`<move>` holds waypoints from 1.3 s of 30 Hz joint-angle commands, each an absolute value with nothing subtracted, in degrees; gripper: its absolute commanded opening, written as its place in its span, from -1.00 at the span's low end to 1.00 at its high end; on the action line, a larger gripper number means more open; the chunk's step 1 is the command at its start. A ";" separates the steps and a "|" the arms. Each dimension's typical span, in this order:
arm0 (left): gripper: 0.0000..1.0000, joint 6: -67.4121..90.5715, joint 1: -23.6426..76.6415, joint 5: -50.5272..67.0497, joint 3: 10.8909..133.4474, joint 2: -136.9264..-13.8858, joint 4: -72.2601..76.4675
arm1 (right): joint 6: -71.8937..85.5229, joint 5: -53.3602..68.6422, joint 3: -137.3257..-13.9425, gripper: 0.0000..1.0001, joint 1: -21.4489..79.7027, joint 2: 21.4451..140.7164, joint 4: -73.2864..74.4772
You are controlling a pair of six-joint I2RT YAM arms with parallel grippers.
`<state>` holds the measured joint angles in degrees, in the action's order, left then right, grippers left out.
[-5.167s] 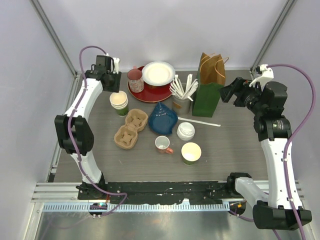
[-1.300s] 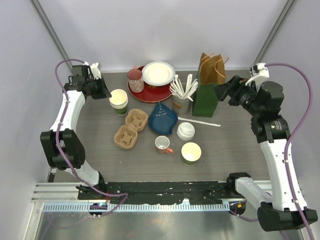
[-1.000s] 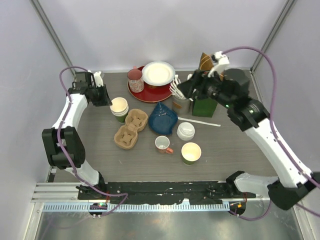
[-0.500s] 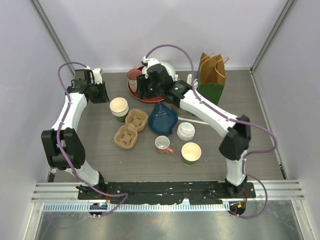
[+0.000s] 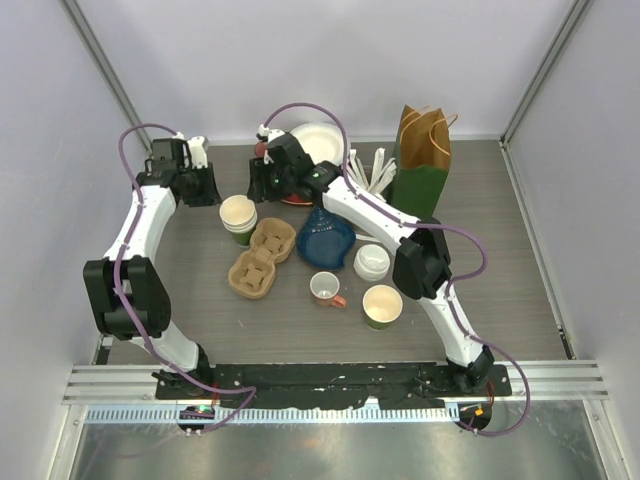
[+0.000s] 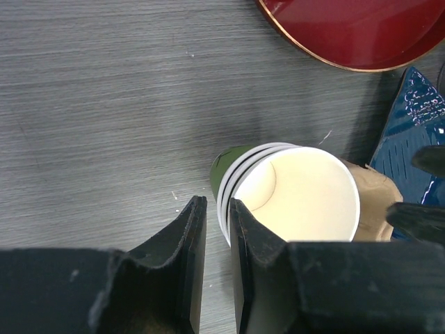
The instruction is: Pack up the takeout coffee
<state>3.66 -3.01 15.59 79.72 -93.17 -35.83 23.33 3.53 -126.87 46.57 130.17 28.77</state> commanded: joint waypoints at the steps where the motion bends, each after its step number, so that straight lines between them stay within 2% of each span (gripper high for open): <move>1: -0.53 3.25 -2.81 17.58 81.39 -93.51 -35.77 | 25.48 6.07 -132.53 0.01 46.93 132.71 26.63; 6: -0.53 3.52 -2.29 17.84 81.04 -93.60 -35.95 | 25.58 4.31 -134.12 -0.13 46.93 135.52 27.78; 9: -0.53 3.25 -1.93 17.40 80.69 -93.95 -35.86 | 25.58 4.39 -133.95 -0.27 46.93 136.05 27.07; 10: -0.53 3.08 -1.93 17.05 80.51 -94.04 -35.77 | 25.75 4.66 -133.95 -0.37 46.93 136.05 26.72; 15: -0.55 2.55 -1.93 16.96 80.07 -94.39 -35.77 | 25.84 5.27 -133.95 -0.54 47.20 136.32 26.80; 16: -0.56 2.46 -1.93 16.70 80.07 -94.39 -35.77 | 25.84 5.27 -133.95 -0.65 47.20 136.41 26.81; 21: -0.80 2.64 -1.93 16.96 81.29 -94.22 -36.30 | 25.67 5.01 -134.21 -0.98 47.63 135.79 27.16; 26: -0.89 2.90 -1.93 18.19 85.51 -92.90 -39.98 | 23.64 2.29 -136.49 -0.98 48.60 133.86 29.18; 32: -0.90 2.37 -2.02 19.77 89.82 -91.23 -45.87 | 24.43 2.20 -137.11 -0.99 48.95 130.61 30.23; 39: -0.91 3.16 -1.93 17.49 84.46 -92.28 -42.96 | 23.90 2.98 -135.68 -0.99 48.96 132.35 31.62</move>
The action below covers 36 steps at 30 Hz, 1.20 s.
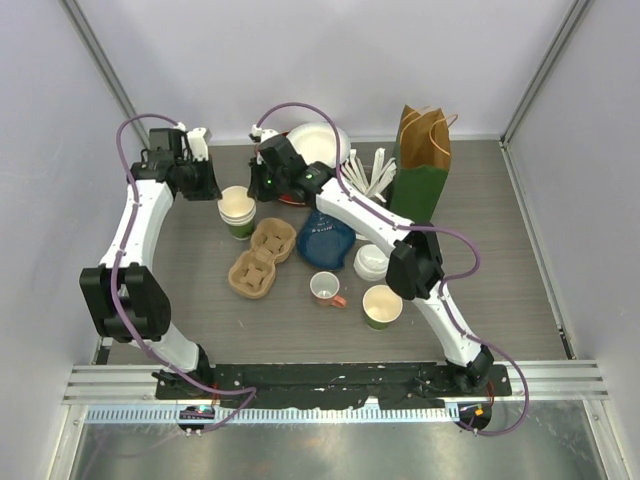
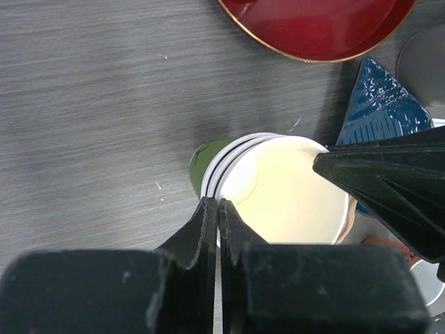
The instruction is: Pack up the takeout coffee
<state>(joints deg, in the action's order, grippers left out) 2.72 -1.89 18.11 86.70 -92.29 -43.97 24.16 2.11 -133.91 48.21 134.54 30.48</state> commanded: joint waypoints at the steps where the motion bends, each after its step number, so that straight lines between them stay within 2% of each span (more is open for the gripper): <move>1: -0.91 3.69 -1.93 18.27 85.51 -92.81 -44.98 | 24.34 4.03 -137.79 -0.98 49.04 134.28 33.29; 4: -0.92 4.22 -1.93 21.36 87.02 -90.19 -44.22 | 22.60 3.34 -138.88 -0.93 50.18 132.47 34.20; 5: -0.91 4.04 -1.93 19.79 85.79 -89.13 -42.82 | 22.24 3.60 -136.87 -0.68 50.19 131.32 32.71; 6: -0.92 3.87 -1.93 18.99 85.17 -88.34 -40.98 | 22.24 4.30 -132.50 -0.16 50.01 130.18 29.04; 7: -0.92 3.61 -2.11 18.38 84.82 -88.68 -40.96 | 22.67 4.74 -130.97 -0.04 49.84 129.30 27.79; 9: -0.92 3.69 -2.28 18.89 84.72 -90.69 -42.88 | 23.55 6.32 -130.43 0.07 49.31 128.67 27.42; 15: -0.92 7.64 -4.13 23.82 83.14 -90.44 -39.21 | 24.52 10.02 -130.35 0.15 48.52 126.92 27.78; 19: -0.92 7.73 -5.53 24.69 84.20 -91.49 -39.20 | 28.03 12.04 -126.22 0.13 46.59 123.93 24.79; 25: -0.93 11.51 -7.29 27.95 81.22 -92.37 -36.13 | 33.65 14.05 -114.88 -0.05 43.68 120.58 16.18; 26: -0.93 12.04 -7.29 28.65 80.95 -92.29 -35.60 | 34.62 15.19 -114.26 -0.11 43.51 121.02 15.13; 36: -0.92 14.85 -8.52 29.62 79.10 -92.11 -33.14 | 40.34 18.28 -113.56 -0.27 43.33 125.16 13.27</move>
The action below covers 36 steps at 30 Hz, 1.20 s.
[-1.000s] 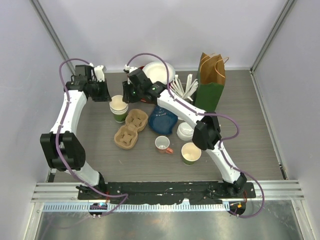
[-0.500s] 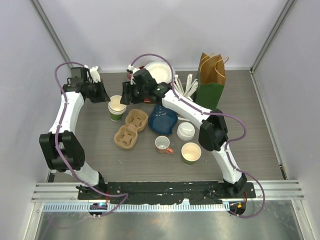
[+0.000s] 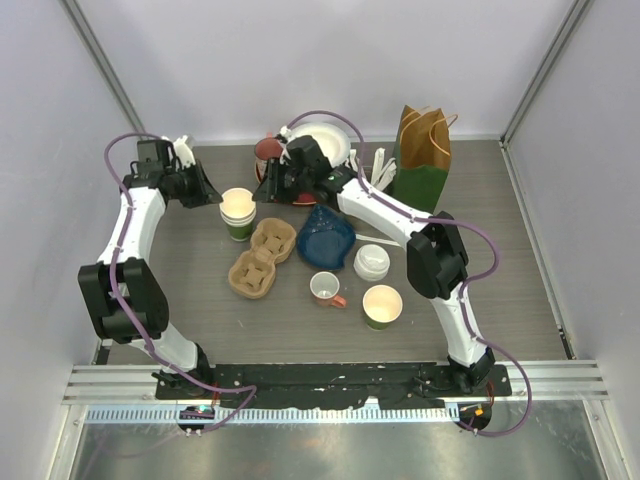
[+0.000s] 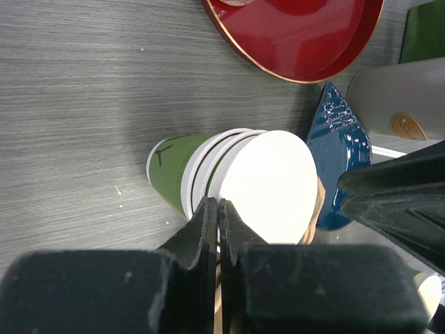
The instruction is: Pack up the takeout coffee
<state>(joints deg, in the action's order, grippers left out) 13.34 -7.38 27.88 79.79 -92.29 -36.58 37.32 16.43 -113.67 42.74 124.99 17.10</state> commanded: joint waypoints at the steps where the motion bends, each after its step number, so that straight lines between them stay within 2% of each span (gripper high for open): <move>1: -0.93 14.85 -8.61 29.53 78.75 -92.20 -33.05 | 41.04 18.28 -113.29 -0.28 43.07 125.07 12.92; 7: -0.93 15.38 -8.70 29.62 78.13 -92.64 -32.61 | 42.62 18.11 -111.53 -0.31 42.72 125.33 11.07; 14: -0.93 15.21 -8.79 29.36 77.96 -92.72 -32.61 | 47.37 16.26 -108.55 -0.48 41.75 125.77 10.29; 28: -0.93 15.12 -8.70 29.71 77.61 -92.72 -32.61 | 51.24 22.41 -111.27 -0.47 41.75 130.43 7.91; 36: -0.93 14.85 -8.79 29.44 77.52 -92.90 -32.70 | 50.89 21.09 -109.25 -0.45 41.92 127.53 6.77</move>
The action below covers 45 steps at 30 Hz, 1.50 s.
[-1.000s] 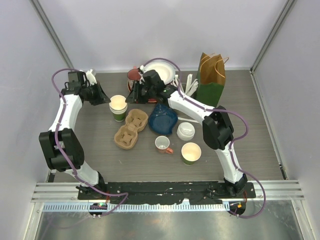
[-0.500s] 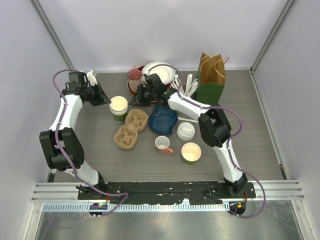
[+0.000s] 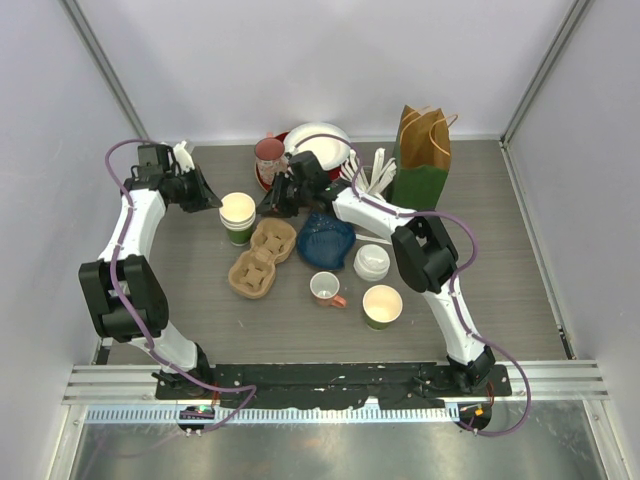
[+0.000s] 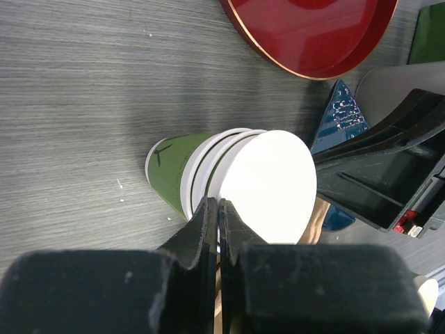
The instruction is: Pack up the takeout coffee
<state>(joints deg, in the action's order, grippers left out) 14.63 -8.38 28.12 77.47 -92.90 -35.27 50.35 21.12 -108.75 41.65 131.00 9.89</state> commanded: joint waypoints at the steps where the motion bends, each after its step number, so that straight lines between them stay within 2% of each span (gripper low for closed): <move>1: -0.93 14.94 -8.79 29.53 77.61 -92.99 -32.70 | 50.89 21.18 -109.42 -0.45 41.92 127.53 6.68; 15: -0.93 14.59 -8.79 29.18 77.34 -93.16 -32.96 | 51.33 21.01 -108.98 -0.45 42.45 125.68 5.71; 32: -0.94 12.83 -8.79 28.13 77.26 -93.08 -33.75 | 47.02 17.40 -112.15 -0.42 42.28 125.51 12.83; 37: -0.94 12.74 -8.79 28.21 77.17 -93.16 -33.84 | 48.08 20.57 -112.41 -0.35 42.45 125.86 10.46; 45: -0.94 12.74 -8.79 27.95 76.99 -93.25 -33.84 | 49.48 21.53 -111.97 -0.36 42.54 127.53 9.59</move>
<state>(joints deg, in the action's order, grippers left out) 13.08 -8.38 27.66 77.30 -93.06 -34.98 48.51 20.18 -109.73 42.04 129.91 12.05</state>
